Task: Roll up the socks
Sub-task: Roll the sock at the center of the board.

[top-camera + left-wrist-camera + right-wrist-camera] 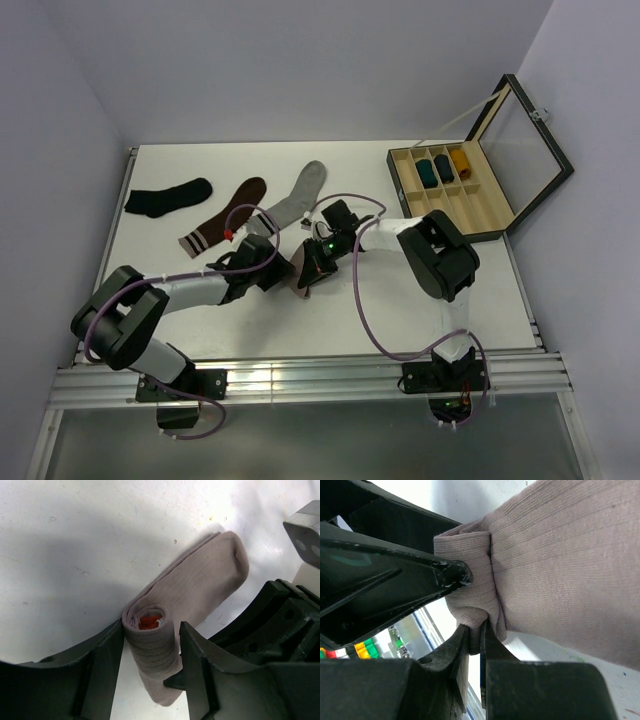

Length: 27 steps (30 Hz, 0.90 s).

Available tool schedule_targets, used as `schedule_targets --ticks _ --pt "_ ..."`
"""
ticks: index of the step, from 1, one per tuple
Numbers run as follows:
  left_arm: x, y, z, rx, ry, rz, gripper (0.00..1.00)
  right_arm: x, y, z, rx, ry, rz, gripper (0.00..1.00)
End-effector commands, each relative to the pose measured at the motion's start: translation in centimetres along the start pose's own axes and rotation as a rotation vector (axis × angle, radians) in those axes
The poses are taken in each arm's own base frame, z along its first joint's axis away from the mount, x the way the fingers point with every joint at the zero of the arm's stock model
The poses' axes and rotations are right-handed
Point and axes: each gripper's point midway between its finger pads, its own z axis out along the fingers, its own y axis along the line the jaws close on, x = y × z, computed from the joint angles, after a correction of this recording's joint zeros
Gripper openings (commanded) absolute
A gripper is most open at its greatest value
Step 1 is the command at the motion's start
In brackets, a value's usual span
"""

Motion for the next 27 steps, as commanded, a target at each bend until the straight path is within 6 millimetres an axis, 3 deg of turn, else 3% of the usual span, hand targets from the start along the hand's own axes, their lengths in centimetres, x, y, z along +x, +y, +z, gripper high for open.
schedule_targets --ticks 1,5,11,13,15,17,19,21,23,27 --pt "0.1 1.3 0.7 -0.046 -0.013 -0.033 0.53 0.3 -1.5 0.5 0.05 0.032 0.039 0.0" --pt "0.6 2.2 1.2 -0.085 0.005 -0.034 0.48 0.0 -1.5 0.7 0.049 0.033 0.044 0.0" --pt "1.3 3.6 1.5 -0.145 0.034 -0.018 0.27 -1.0 -1.5 0.1 0.094 -0.01 0.009 0.03" --pt "1.1 3.5 1.6 -0.15 0.034 -0.002 0.17 -1.4 -1.4 -0.4 0.121 -0.041 -0.033 0.08" --pt "1.1 3.4 1.6 -0.16 0.04 0.019 0.11 -2.3 -0.7 -1.7 0.159 -0.119 -0.101 0.24" --pt "0.9 3.1 1.6 -0.159 0.042 0.038 0.09 -3.3 0.6 -3.1 0.21 -0.209 -0.193 0.4" --pt "0.7 3.1 1.4 -0.177 0.048 0.072 0.08 -3.5 0.9 -3.6 0.269 -0.281 -0.273 0.49" --pt "0.5 2.6 1.3 -0.176 0.052 0.112 0.07 -4.2 1.1 -5.0 0.362 -0.397 -0.353 0.52" --pt "0.2 1.9 1.2 -0.172 0.055 0.145 0.07 -3.8 2.4 -5.0 0.388 -0.464 -0.455 0.54" --pt "-0.1 1.4 1.0 -0.186 0.069 0.196 0.07 -4.1 2.6 -5.4 0.511 -0.58 -0.577 0.57"
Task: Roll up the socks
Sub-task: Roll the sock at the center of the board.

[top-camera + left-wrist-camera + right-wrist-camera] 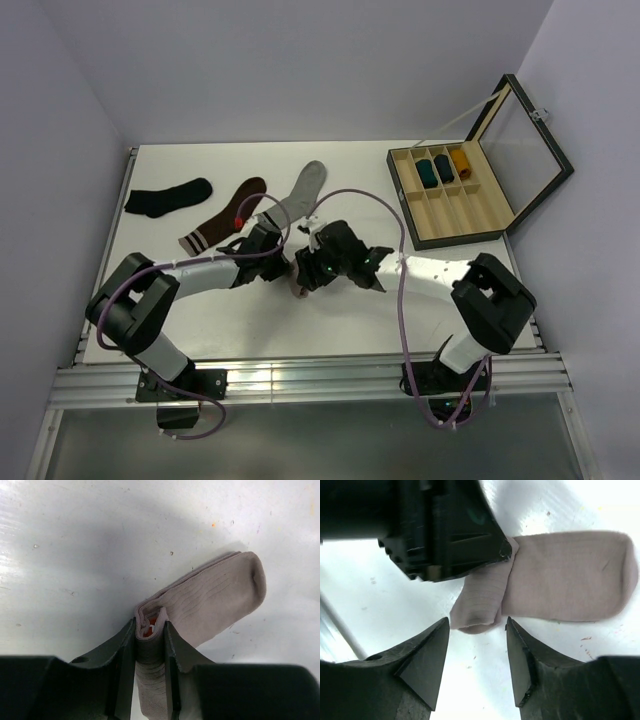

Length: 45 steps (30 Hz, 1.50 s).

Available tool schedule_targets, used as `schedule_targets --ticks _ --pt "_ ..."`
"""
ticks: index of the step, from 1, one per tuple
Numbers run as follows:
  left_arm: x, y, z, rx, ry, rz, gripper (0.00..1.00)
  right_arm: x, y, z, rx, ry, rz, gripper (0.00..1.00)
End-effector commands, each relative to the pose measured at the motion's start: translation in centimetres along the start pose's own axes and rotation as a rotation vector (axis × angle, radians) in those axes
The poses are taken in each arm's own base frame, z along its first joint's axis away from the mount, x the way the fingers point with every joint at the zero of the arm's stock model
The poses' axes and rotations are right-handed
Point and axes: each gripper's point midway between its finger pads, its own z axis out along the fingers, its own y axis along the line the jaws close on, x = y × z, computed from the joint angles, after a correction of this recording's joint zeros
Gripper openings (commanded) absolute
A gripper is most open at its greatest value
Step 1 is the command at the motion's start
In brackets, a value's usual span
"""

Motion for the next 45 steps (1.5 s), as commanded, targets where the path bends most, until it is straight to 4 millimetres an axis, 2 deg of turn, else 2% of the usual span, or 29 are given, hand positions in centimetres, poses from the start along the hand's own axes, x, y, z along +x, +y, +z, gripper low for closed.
schedule_targets --ticks 1,2,3,5,6,11,13,16,23,33,39,45 --pt "0.6 2.0 -0.1 -0.101 0.044 0.106 0.07 -2.9 -1.7 -0.1 0.179 -0.191 -0.141 0.57" --pt "0.5 1.7 -0.1 -0.097 0.049 0.116 0.07 -2.9 -1.0 0.1 0.174 -0.208 -0.165 0.58" --pt "0.5 1.5 -0.2 -0.096 0.054 0.119 0.07 -3.1 -1.3 0.0 0.214 -0.224 -0.189 0.58" --pt "0.6 1.5 -0.1 -0.104 0.064 0.127 0.07 -3.6 -0.6 0.2 0.22 -0.256 -0.222 0.59" --pt "0.7 1.4 -0.1 -0.1 0.071 0.129 0.07 -3.4 0.1 0.4 0.214 -0.259 -0.248 0.59" --pt "0.9 1.4 0.1 -0.109 0.088 0.134 0.07 -3.4 1.2 0.9 0.256 -0.281 -0.301 0.59" --pt "1.0 1.5 0.3 -0.111 0.095 0.131 0.07 -3.2 2.3 0.8 0.236 -0.289 -0.317 0.57" --pt "1.2 1.4 0.4 -0.109 0.101 0.13 0.07 -2.8 2.9 1.3 0.222 -0.273 -0.319 0.52" --pt "1.1 1.4 0.3 -0.11 0.099 0.132 0.07 -0.4 2.4 3.4 0.213 -0.179 -0.321 0.5" --pt "1.3 1.4 0.2 -0.111 0.109 0.126 0.07 2.4 1.8 4.9 0.206 -0.089 -0.307 0.51" --pt "1.5 1.5 0.2 -0.114 0.117 0.117 0.07 3.5 2.0 5.6 0.176 -0.04 -0.326 0.55" --pt "1.6 1.4 0.4 -0.112 0.123 0.112 0.07 3.6 1.7 6.0 0.2 -0.024 -0.337 0.54"
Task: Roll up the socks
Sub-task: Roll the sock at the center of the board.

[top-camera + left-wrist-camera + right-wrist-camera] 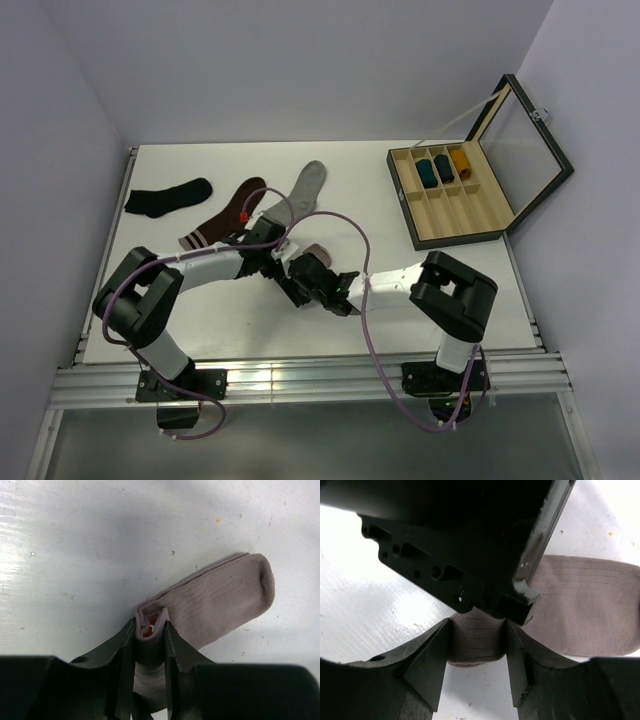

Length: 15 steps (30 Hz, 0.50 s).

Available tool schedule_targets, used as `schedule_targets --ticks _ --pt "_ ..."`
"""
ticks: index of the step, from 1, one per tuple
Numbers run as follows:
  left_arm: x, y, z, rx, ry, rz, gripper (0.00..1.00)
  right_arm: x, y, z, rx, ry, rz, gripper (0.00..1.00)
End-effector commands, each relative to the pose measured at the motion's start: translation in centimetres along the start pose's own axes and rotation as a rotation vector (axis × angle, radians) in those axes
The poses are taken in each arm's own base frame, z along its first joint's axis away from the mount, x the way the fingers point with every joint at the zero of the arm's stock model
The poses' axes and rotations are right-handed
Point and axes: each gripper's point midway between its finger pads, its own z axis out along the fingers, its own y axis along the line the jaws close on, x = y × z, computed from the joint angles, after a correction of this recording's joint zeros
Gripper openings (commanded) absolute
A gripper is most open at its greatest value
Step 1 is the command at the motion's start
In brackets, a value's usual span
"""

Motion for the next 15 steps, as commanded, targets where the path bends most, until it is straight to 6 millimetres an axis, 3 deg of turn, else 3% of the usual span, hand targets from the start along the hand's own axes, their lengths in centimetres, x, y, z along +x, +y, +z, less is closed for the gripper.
schedule_targets --ticks 1,3,4,8,10,11,12,15 --pt "1.5 1.1 0.5 -0.046 0.062 0.021 0.07 1.1 1.1 0.7 -0.027 0.056 -0.032 0.53" --pt "1.6 0.9 0.4 -0.036 0.063 0.018 0.07 1.2 1.1 1.0 -0.023 0.07 -0.029 0.46" --pt "1.5 0.8 0.4 -0.035 0.06 0.018 0.08 1.6 1.1 1.0 -0.019 0.089 -0.028 0.34" --pt "0.8 0.6 -0.3 -0.006 0.016 0.004 0.19 1.5 1.1 0.8 -0.061 0.104 0.031 0.07" --pt "0.3 0.2 -0.7 0.017 -0.012 -0.008 0.28 1.2 1.8 0.1 -0.153 0.113 0.102 0.01" --pt "-0.3 -0.1 -1.2 0.036 -0.037 -0.017 0.32 1.0 0.4 0.2 -0.154 0.114 0.153 0.01" --pt "-0.2 0.2 -1.3 0.038 -0.042 -0.024 0.42 1.0 1.0 -0.4 -0.229 0.123 0.188 0.0" --pt "-1.0 0.1 -2.1 0.072 -0.082 -0.056 0.59 0.8 -0.2 -0.7 -0.295 0.12 0.302 0.0"
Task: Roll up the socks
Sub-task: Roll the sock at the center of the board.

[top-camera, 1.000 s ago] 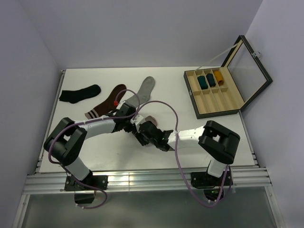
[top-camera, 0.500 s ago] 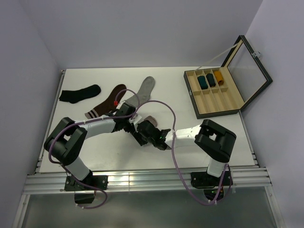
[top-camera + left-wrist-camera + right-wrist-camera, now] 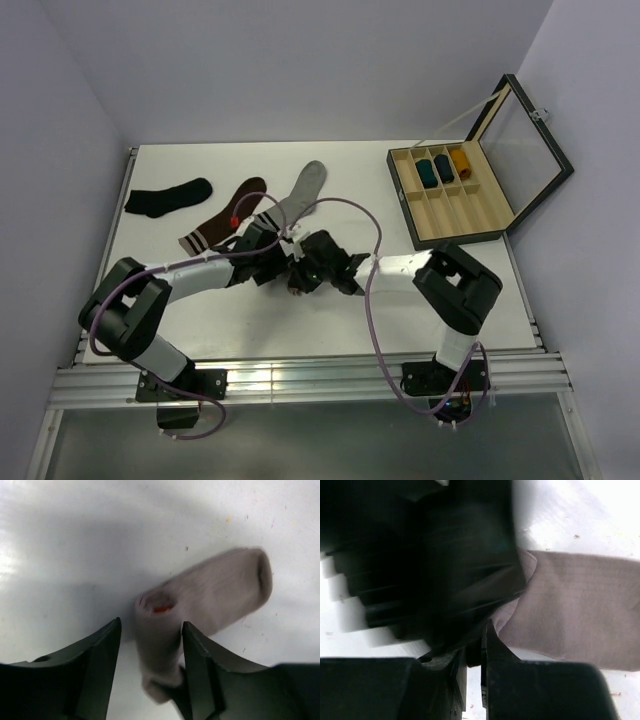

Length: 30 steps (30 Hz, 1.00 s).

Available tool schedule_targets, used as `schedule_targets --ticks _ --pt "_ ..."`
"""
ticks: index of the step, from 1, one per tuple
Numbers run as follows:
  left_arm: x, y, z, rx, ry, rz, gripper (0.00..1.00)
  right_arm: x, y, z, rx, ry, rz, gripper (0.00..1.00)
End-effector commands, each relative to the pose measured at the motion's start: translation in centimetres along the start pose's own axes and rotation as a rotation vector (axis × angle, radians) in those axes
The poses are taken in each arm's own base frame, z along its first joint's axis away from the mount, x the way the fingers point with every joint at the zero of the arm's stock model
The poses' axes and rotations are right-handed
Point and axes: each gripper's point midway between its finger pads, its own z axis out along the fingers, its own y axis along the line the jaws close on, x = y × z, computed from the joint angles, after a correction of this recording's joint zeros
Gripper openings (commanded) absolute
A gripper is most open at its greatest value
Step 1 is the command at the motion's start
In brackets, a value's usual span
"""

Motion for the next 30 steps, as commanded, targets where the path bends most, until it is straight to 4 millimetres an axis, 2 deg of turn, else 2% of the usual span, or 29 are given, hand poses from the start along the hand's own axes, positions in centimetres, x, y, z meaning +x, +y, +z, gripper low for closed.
schedule_targets --ticks 1,3,4,6,8,10,14,19,20,21,23,29,30 --pt "-0.8 -1.0 -1.4 0.064 -0.056 -0.03 0.63 1.3 1.1 -1.2 -0.221 0.075 0.204 0.0" --pt "-1.1 -1.0 -1.8 0.089 -0.07 -0.057 0.72 1.2 0.2 -1.2 -0.264 0.079 0.269 0.0" --pt "-1.2 -1.0 -2.0 0.097 -0.075 -0.066 0.74 1.6 1.0 -1.4 -0.35 0.109 0.305 0.0" --pt "-1.3 -1.1 -2.4 0.122 -0.088 -0.087 0.78 1.4 0.6 -1.5 -0.411 0.117 0.365 0.0" --pt "-1.4 -1.0 -2.8 0.132 -0.103 -0.101 0.79 1.4 1.1 -1.7 -0.508 0.137 0.423 0.0" --pt "-1.5 -1.1 -2.8 0.156 -0.114 -0.113 0.79 0.9 0.4 -1.8 -0.542 0.121 0.479 0.0" --pt "-1.2 -0.9 -2.3 0.138 -0.098 -0.111 0.77 0.9 -0.3 -1.7 -0.609 0.147 0.556 0.01" --pt "-0.3 -1.0 -1.0 0.138 -0.052 -0.121 0.72 1.4 -1.2 -1.0 -0.608 0.201 0.611 0.02" --pt "-0.2 -1.2 -0.9 0.14 -0.048 -0.123 0.72 0.9 -1.3 -0.8 -0.61 0.199 0.606 0.02" --pt "-0.1 -1.1 -0.7 0.134 -0.042 -0.124 0.7 1.5 -1.4 -0.7 -0.599 0.222 0.615 0.02" --pt "0.1 -0.9 -0.3 0.125 -0.031 -0.123 0.69 1.1 -1.7 -0.5 -0.594 0.219 0.611 0.03" --pt "0.9 -0.2 0.7 0.092 -0.003 -0.137 0.62 0.7 -2.2 0.0 -0.586 0.233 0.632 0.04" --pt "0.9 0.0 0.8 0.085 -0.004 -0.14 0.57 0.9 -2.3 0.0 -0.58 0.245 0.639 0.04"
